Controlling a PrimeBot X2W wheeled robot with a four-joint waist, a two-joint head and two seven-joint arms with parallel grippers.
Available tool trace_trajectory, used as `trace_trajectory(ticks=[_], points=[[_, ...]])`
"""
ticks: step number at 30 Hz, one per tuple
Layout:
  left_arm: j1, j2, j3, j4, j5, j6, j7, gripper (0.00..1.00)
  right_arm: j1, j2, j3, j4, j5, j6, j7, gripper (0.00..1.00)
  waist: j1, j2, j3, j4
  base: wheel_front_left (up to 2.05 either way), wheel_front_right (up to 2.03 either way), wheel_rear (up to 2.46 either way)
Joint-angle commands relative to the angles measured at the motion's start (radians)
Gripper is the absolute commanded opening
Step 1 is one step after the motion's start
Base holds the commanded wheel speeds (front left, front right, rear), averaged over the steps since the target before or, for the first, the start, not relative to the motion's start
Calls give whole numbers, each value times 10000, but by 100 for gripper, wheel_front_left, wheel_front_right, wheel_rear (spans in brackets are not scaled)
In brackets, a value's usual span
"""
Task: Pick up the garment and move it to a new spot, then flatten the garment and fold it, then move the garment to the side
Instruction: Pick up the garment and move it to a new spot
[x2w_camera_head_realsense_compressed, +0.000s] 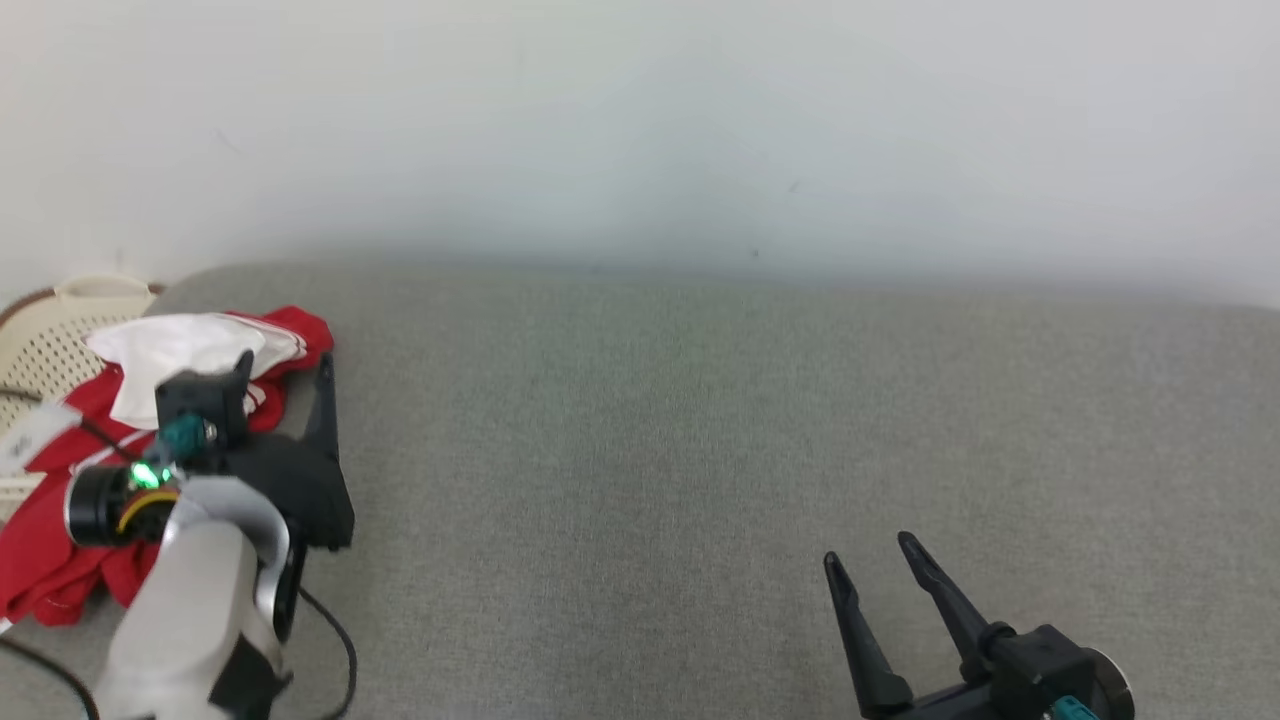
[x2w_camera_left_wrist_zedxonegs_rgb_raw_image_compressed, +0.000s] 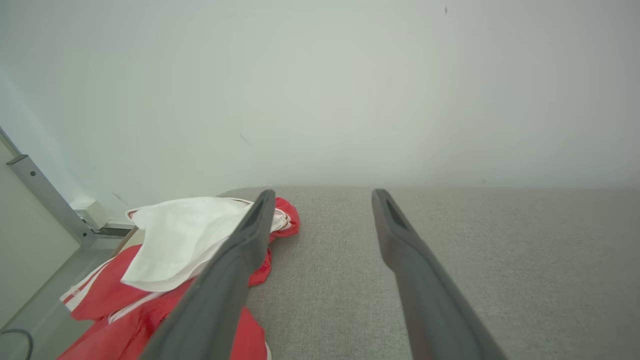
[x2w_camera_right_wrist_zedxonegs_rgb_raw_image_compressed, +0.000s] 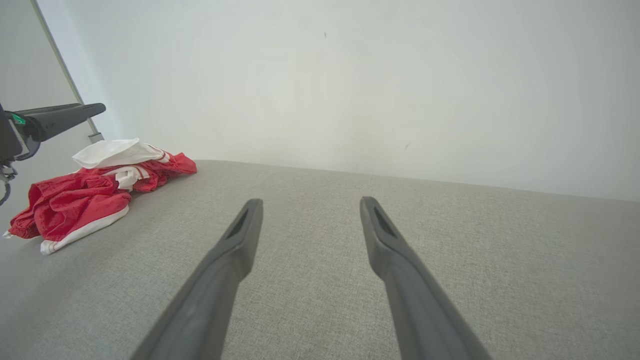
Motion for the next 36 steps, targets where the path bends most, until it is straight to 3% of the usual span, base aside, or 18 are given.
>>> trace_trajectory(ticks=[1,10,11,19,28,36], points=[[521,-12,36,-350,-67,-67,-129,100,170,11,-91,5,-17,34,-91,100,3,2,-636,-10,0,0,0],[4338,-465,495,-4592,-479,138,-281,100,276,17,-776,245,100,34,-240,100,3,2,-1146,-345,0,0,0],[4338,-465,495,-4592,-479,138,-281,100,276,17,-776,245,100,34,-240,100,3,2,-1146,-345,0,0,0],[7625,-934,1112,-8007,-353,788,-287,100,495,18,-1382,635,1,34,-113,100,3,2,-1349,-731,0,0,0],[9496,-1086,1275,-9297,-193,1158,-289,100,693,14,-2275,812,-49,34,-374,100,3,2,-1408,-1058,0,0,0],[9370,-1010,1310,-9171,-200,1034,-289,100,611,14,-2281,822,-65,34,-445,100,3,2,-1331,-1008,0,0,0]])
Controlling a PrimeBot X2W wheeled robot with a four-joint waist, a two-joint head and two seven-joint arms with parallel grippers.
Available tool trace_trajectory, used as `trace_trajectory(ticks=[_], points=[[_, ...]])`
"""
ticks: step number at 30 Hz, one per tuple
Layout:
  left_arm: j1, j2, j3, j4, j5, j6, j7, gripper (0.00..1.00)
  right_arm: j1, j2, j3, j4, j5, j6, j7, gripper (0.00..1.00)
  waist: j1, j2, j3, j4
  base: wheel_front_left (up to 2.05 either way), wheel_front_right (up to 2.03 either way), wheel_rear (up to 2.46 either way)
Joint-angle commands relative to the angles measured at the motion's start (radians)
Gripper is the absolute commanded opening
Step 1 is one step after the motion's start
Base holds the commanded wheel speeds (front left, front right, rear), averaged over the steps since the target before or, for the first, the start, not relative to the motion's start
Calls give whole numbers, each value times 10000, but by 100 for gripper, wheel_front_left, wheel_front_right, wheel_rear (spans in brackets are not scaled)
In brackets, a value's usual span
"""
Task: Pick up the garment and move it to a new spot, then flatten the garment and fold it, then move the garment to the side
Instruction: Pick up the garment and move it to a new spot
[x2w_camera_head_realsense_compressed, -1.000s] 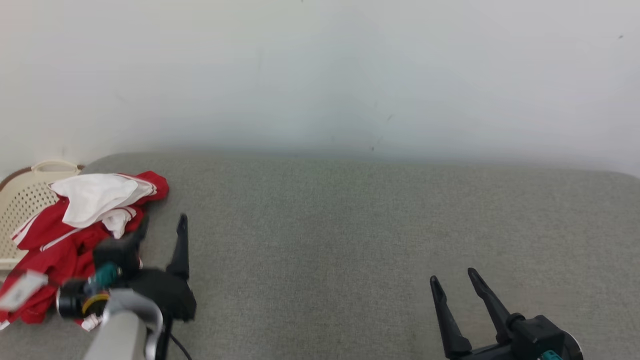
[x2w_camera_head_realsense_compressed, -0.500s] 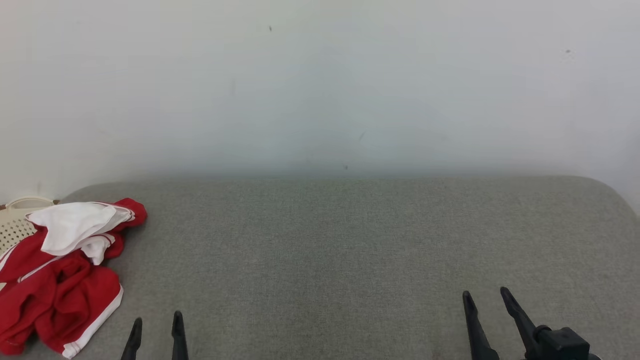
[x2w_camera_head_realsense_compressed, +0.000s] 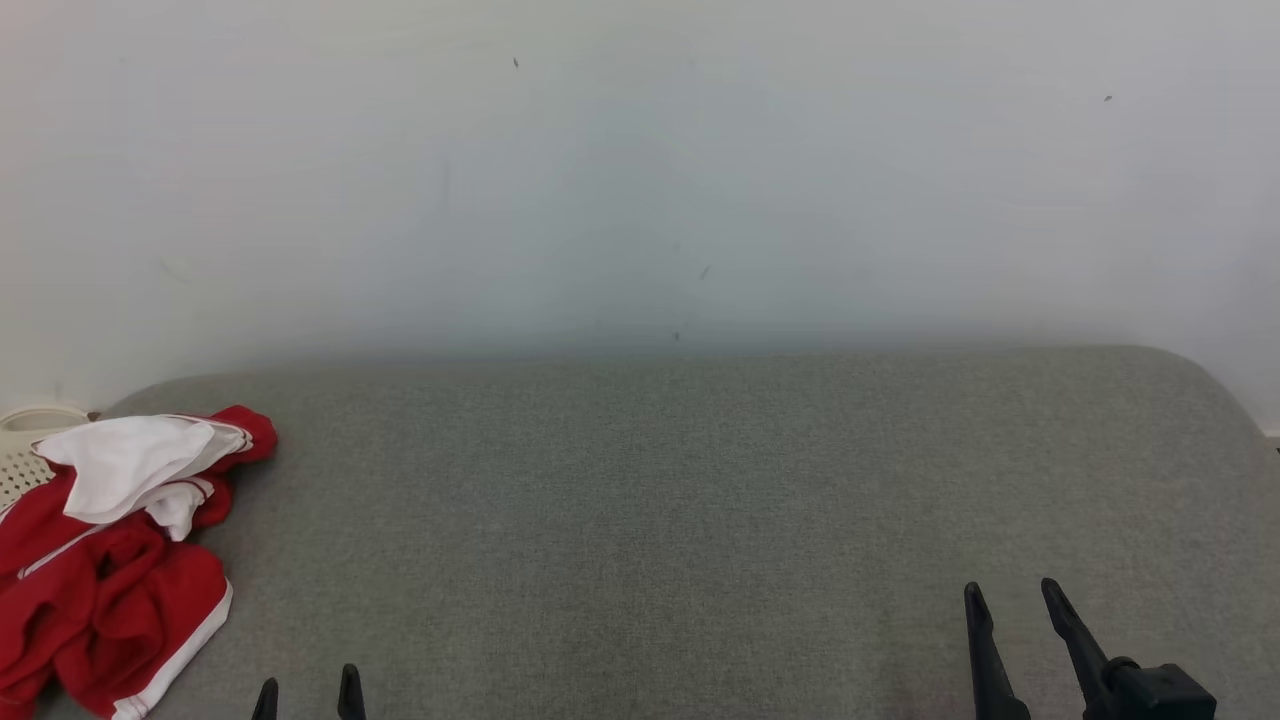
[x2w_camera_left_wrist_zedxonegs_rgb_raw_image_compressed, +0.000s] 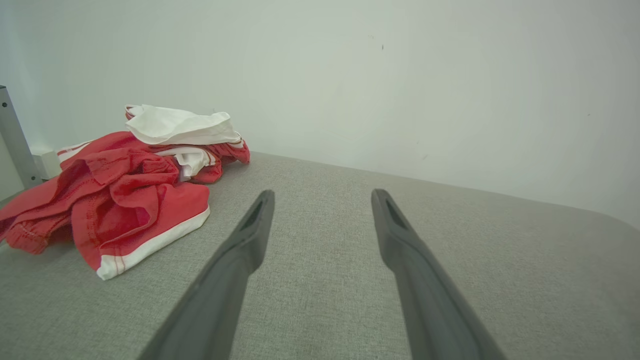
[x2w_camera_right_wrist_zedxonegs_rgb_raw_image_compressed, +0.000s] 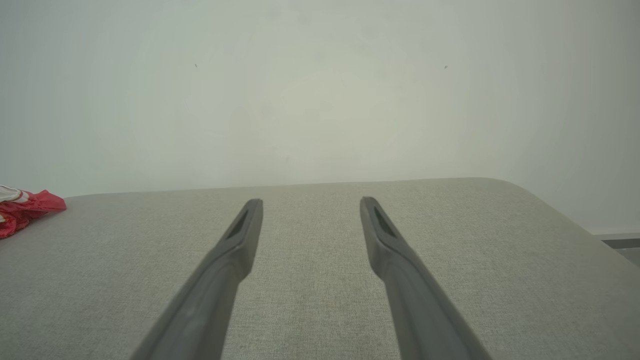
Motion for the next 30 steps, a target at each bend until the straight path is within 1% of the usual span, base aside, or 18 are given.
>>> trace_trajectory(ticks=[1,5,8,12,17,18,25,30], points=[[-174,43,7,103,53,-51,-36,100,7,4,80,-19,40,34,-45,100,0,0,38,89,0,0,0],[-261,17,87,225,72,-38,-36,100,71,1,247,-1,135,34,-62,100,0,0,84,424,0,0,0],[-167,5,125,202,127,-44,-36,100,116,5,313,-10,202,34,-104,100,0,0,106,841,0,0,0],[17,100,158,140,186,-41,-37,100,134,3,427,37,296,34,-126,100,0,0,86,1590,0,0,0],[99,200,75,52,201,-109,40,100,61,3,631,150,439,34,-232,100,0,0,82,2694,0,0,0],[99,200,75,52,201,-109,40,100,61,3,631,150,439,34,-232,100,0,0,82,2694,0,0,0],[179,264,-62,4,238,-90,169,100,-18,5,953,341,541,34,-360,100,0,0,85,4043,0,0,0],[159,221,-78,-27,192,-6,131,100,-361,2,1351,388,433,34,-296,100,0,0,403,4395,0,0,0]])
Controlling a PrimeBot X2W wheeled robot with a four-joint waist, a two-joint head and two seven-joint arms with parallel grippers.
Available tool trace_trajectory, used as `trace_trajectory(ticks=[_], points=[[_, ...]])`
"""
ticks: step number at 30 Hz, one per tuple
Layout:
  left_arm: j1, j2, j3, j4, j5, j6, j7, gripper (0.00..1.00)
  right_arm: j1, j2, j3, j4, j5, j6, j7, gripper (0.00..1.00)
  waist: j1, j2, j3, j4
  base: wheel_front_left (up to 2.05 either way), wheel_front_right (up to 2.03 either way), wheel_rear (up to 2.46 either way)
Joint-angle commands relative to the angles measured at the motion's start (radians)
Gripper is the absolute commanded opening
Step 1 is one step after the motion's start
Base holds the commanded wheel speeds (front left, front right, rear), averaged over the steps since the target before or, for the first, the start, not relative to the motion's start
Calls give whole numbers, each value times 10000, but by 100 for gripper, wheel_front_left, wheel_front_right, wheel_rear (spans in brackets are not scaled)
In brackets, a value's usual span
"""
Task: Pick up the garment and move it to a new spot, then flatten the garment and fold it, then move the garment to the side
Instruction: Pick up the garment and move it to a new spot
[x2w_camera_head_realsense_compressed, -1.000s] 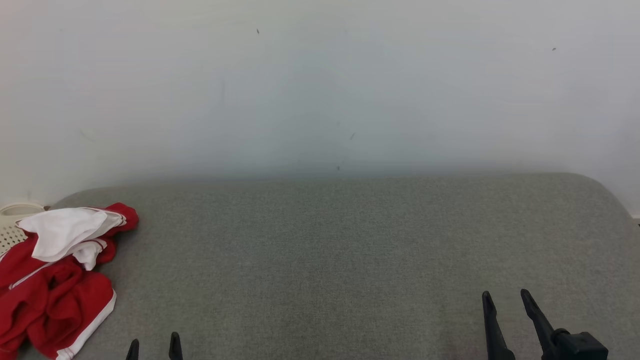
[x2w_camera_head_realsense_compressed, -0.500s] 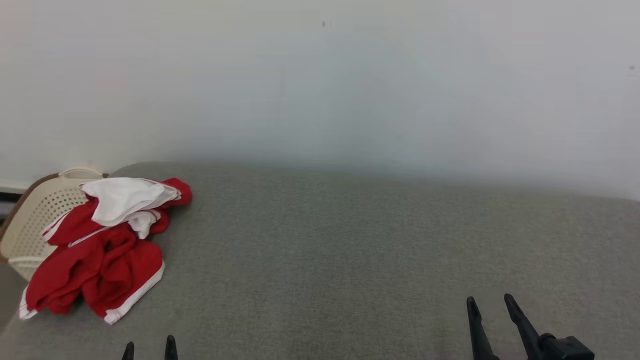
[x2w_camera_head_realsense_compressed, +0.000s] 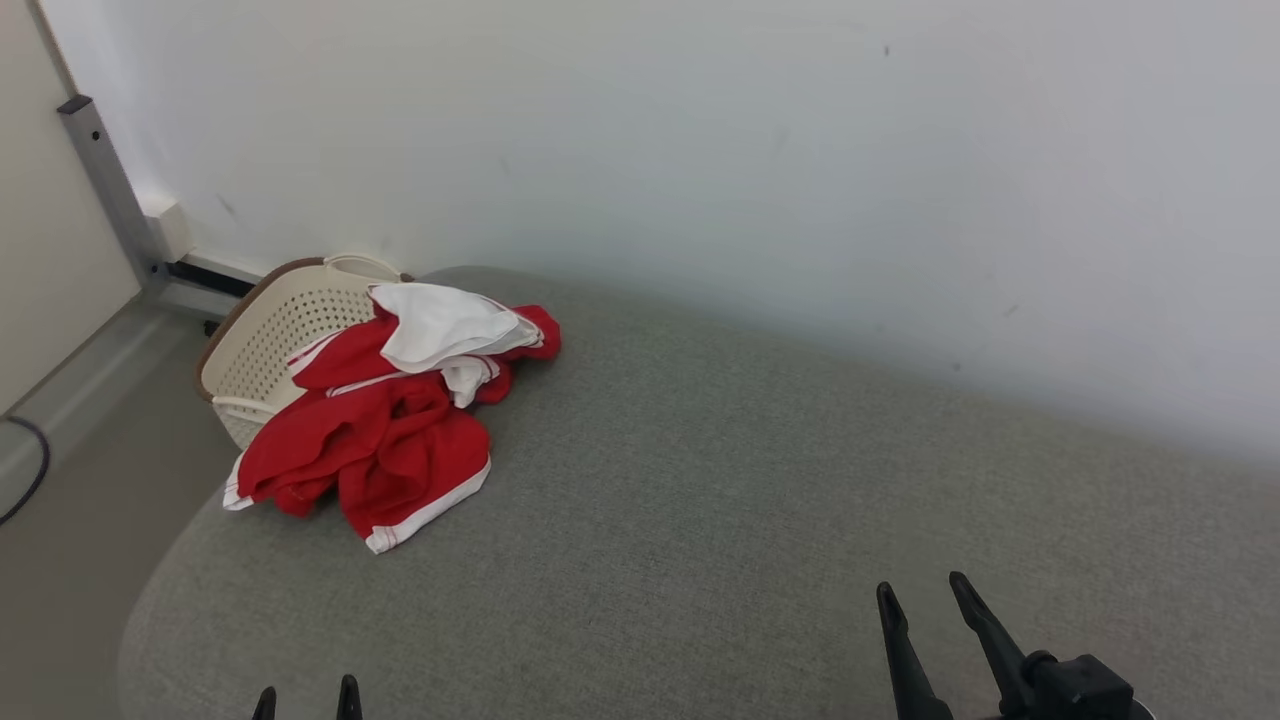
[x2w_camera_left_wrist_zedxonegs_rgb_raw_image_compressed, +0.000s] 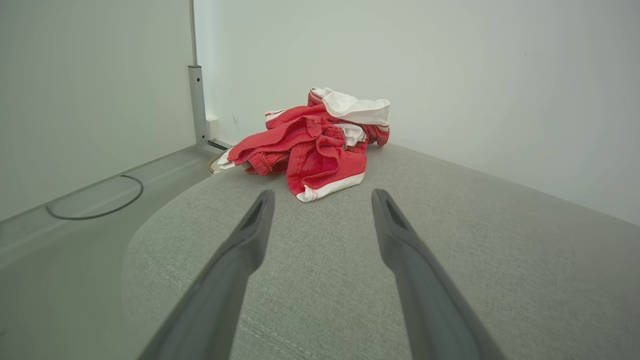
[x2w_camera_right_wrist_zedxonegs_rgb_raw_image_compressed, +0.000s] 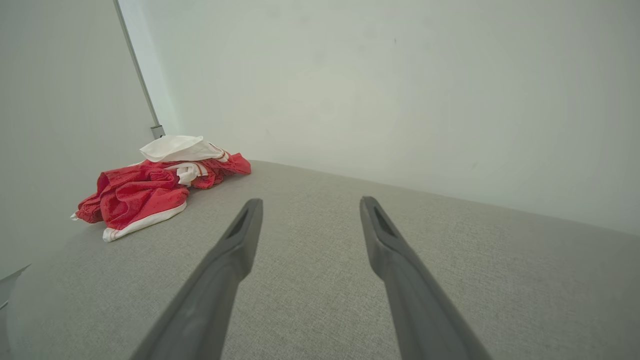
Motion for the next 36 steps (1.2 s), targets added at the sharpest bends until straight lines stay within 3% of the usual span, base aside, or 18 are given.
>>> trace_trajectory(ticks=[1,7,15,21,22,23,30,36], points=[[50,-29,-18,-3,17,17,-49,100,-109,1,71,45,-90,34,8,100,0,0,275,527,0,0,0],[-754,-128,-235,631,-88,0,376,100,-311,0,267,69,-219,34,151,100,0,0,495,683,0,0,0],[-4019,50,-440,3175,-501,-249,2631,100,10,0,382,-417,-543,34,682,100,0,0,816,690,0,0,0],[-6947,531,-415,5308,-316,-227,3488,100,-310,-159,817,-1633,-1161,34,1694,100,0,0,2342,-20,0,0,0],[-8613,767,-377,6543,-417,-386,3833,100,-446,-474,1148,-2520,-1285,34,2379,100,0,0,3298,-479,0,0,0],[-8970,840,-384,6774,-414,-406,3938,100,-465,-575,1207,-2756,-1306,34,2534,100,0,0,3550,-602,0,0,0],[-10351,1026,-307,8377,-648,-625,4662,100,-168,-863,987,-3783,-1318,33,3069,100,0,0,4475,-934,0,0,0],[-10949,1214,-93,9762,-842,-156,5053,100,145,-770,903,-4232,-1377,34,3089,100,0,0,4878,-1220,0,0,0]])
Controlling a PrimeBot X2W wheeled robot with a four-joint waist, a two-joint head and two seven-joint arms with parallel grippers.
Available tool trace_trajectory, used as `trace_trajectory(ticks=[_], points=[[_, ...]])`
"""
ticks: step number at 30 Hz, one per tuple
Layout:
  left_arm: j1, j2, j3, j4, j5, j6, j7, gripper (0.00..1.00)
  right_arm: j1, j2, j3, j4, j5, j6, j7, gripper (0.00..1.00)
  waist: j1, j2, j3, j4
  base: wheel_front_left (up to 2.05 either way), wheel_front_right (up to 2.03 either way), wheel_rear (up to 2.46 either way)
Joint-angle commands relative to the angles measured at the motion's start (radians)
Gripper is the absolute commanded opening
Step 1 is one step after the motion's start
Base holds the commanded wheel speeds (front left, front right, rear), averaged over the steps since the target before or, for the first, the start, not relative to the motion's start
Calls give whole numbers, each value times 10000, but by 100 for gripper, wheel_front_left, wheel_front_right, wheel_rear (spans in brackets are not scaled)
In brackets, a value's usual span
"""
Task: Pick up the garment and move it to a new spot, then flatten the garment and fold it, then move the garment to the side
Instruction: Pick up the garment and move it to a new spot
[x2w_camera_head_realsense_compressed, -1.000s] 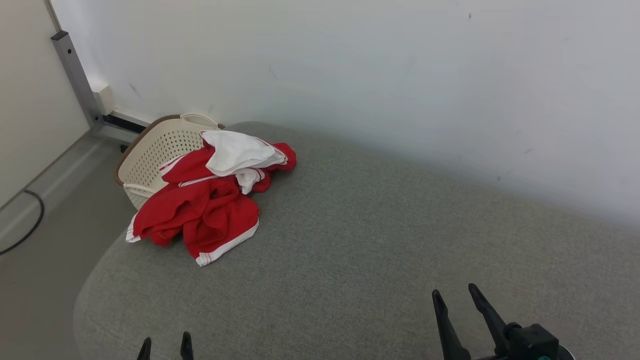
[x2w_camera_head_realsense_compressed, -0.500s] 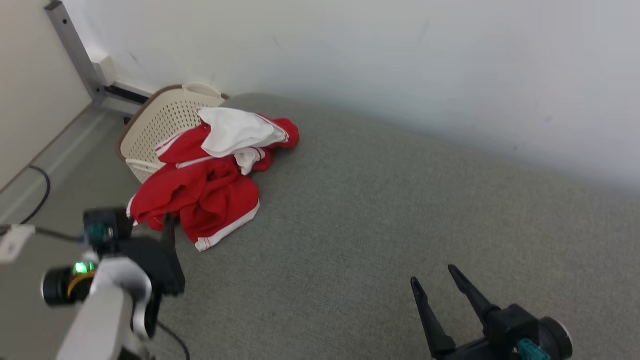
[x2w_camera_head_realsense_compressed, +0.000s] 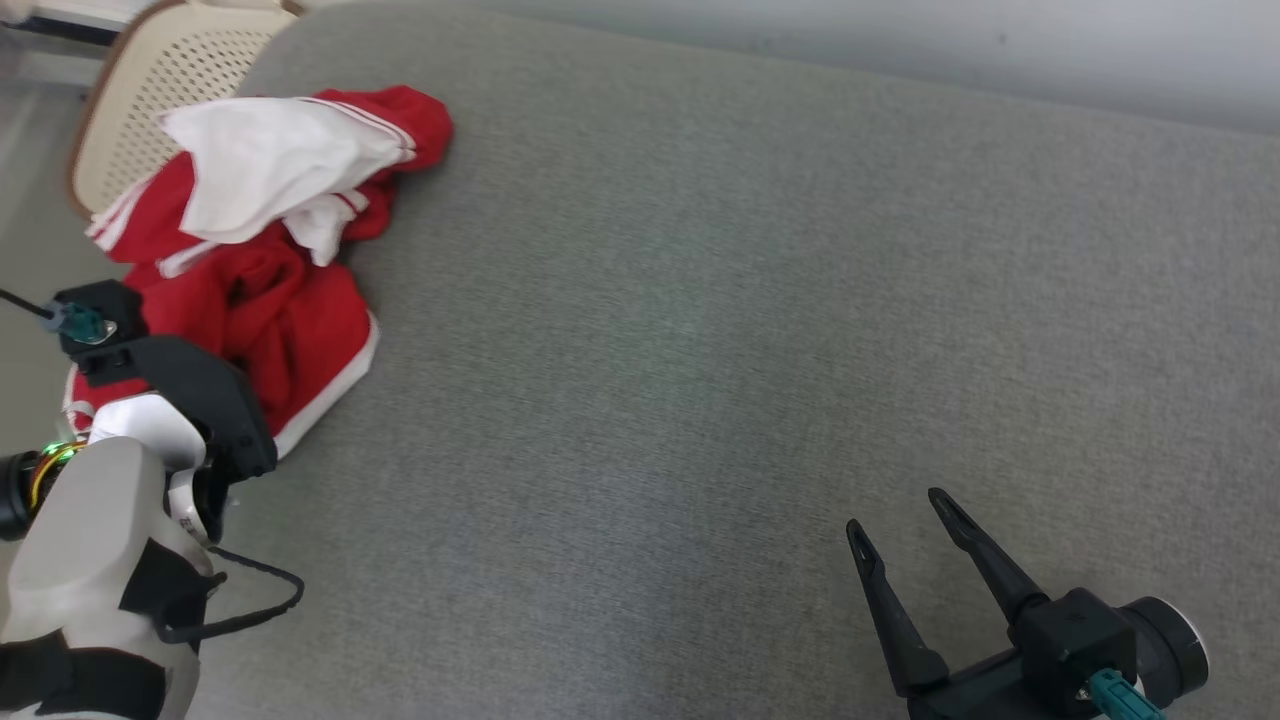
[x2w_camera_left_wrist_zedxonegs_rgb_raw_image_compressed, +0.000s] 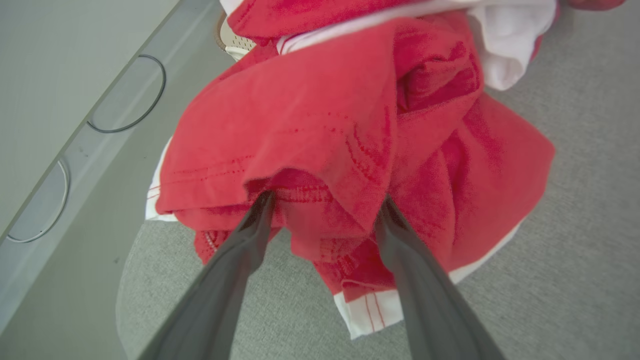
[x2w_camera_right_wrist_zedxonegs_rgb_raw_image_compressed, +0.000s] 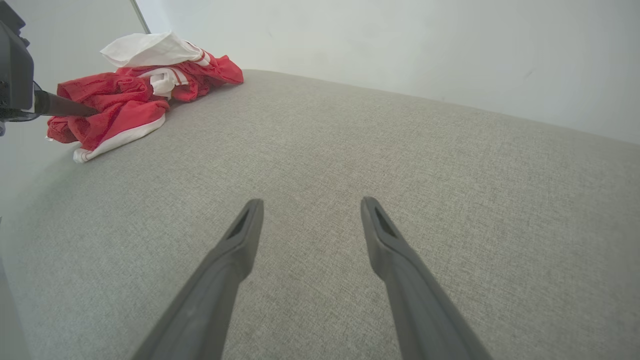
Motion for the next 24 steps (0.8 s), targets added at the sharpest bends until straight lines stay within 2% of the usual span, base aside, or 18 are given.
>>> trace_trajectory(ticks=[1,3,7,8,9,12,14,18,21,24], points=[[-169,71,49,243,-46,193,11,100,59,19,10,-82,-92,31,-9,100,-4,-3,751,-725,0,0,0],[-315,174,80,409,-31,343,-276,100,64,11,-18,-170,-105,31,-19,100,-4,-3,829,-811,0,0,0],[-412,284,-94,672,145,264,-831,100,113,-12,-156,-239,-112,31,-51,100,-4,-3,905,-871,0,0,0],[-422,274,-124,778,148,234,-925,82,163,-12,-183,-229,-104,31,-66,100,-4,-3,872,-861,0,0,0],[-447,301,-178,836,207,186,-1063,0,227,1,-187,-224,-97,32,-66,100,-4,-3,818,-851,0,0,0],[-573,425,-321,1026,314,111,-1324,0,256,77,-126,-123,-56,32,-90,100,-4,-3,640,-840,0,0,0],[-609,389,-431,1068,325,-187,-1727,0,164,154,-60,28,58,31,-184,100,-4,-3,450,-859,0,0,0],[-318,471,-527,1159,332,-443,-2375,0,247,319,52,281,190,33,-381,100,-4,-3,-121,-974,0,0,0],[-190,480,-529,1149,282,-491,-2837,0,191,438,97,536,323,33,-532,100,-4,-3,-694,-1183,0,0,0],[-64,259,-603,1011,265,-494,-3167,0,170,568,138,880,456,31,-747,100,-4,-3,-1377,-1431,0,0,0]])
